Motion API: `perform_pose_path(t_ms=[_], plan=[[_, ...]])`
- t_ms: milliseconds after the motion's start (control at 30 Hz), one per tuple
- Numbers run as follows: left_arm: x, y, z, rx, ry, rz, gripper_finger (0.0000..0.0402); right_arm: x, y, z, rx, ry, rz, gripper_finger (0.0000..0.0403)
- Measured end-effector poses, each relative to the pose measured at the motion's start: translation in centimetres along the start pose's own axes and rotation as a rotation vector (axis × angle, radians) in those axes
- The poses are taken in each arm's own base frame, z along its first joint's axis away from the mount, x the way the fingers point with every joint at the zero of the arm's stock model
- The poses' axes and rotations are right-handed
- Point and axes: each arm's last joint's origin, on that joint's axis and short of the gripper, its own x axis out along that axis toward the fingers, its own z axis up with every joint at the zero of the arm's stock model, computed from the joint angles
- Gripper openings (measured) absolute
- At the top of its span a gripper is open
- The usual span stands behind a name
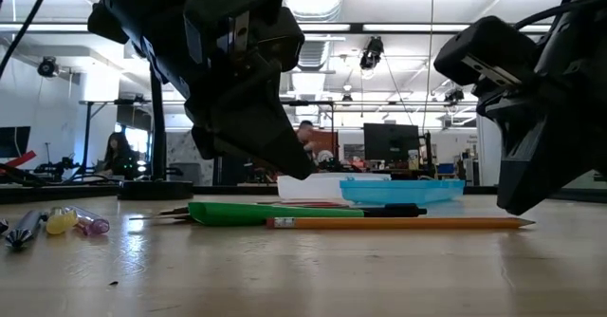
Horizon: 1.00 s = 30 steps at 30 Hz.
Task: Pick & place school supplies into a supply box
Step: Put the orange pencil into the supply box
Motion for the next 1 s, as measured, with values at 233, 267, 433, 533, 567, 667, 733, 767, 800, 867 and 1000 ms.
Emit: perform_pose_path(t_ms=[233, 267, 433, 533, 567, 667, 733, 767, 800, 867, 1000], plan=[[0.0, 0.0, 0.0, 0.000, 0.000, 0.000, 0.0000, -0.3, 0.1, 0.0, -0.001, -0.002, 0.007, 0.0022], [0.0, 0.0, 0.0, 0.000, 0.000, 0.000, 0.0000, -0.3, 0.1, -0.1, -0.003, -0.001, 0.008, 0.0022], [0.0, 0.0, 0.0, 0.001, -0.001, 0.005, 0.0000, -0.6, -0.1, -0.9, -0.002, 0.015, 0.010, 0.0022], [0.0, 0.1, -0.1, 0.002, 0.004, 0.010, 0.0000, -0.7, -0.6, -1.1, 0.005, 0.007, -0.022, 0.0022], [0.0, 0.1, -0.1, 0.002, 0.004, 0.010, 0.0000, -0.7, -0.7, -1.1, 0.007, 0.001, -0.030, 0.0022], [0.0, 0.1, -0.1, 0.002, 0.004, 0.010, 0.0000, -0.7, -0.7, -1.0, 0.003, -0.008, -0.025, 0.0022], [0.0, 0.1, -0.1, 0.002, 0.004, 0.010, 0.0000, -0.7, -0.5, -1.1, 0.004, -0.017, -0.005, 0.0022], [0.0, 0.1, -0.1, 0.002, 0.004, 0.010, 0.0000, -0.7, -0.5, -1.1, 0.006, -0.015, 0.000, 0.0022], [0.0, 0.1, -0.1, 0.002, 0.004, 0.010, 0.0000, -0.7, -0.4, -1.1, 0.005, -0.012, 0.006, 0.0022], [0.0, 0.1, -0.1, 0.002, 0.004, 0.010, 0.0000, -0.7, -0.4, -1.1, 0.004, -0.011, 0.008, 0.0022], [0.0, 0.1, -0.1, 0.002, 0.004, 0.010, 0.0000, -0.7, -0.5, -1.0, 0.001, -0.015, 0.004, 0.0022]])
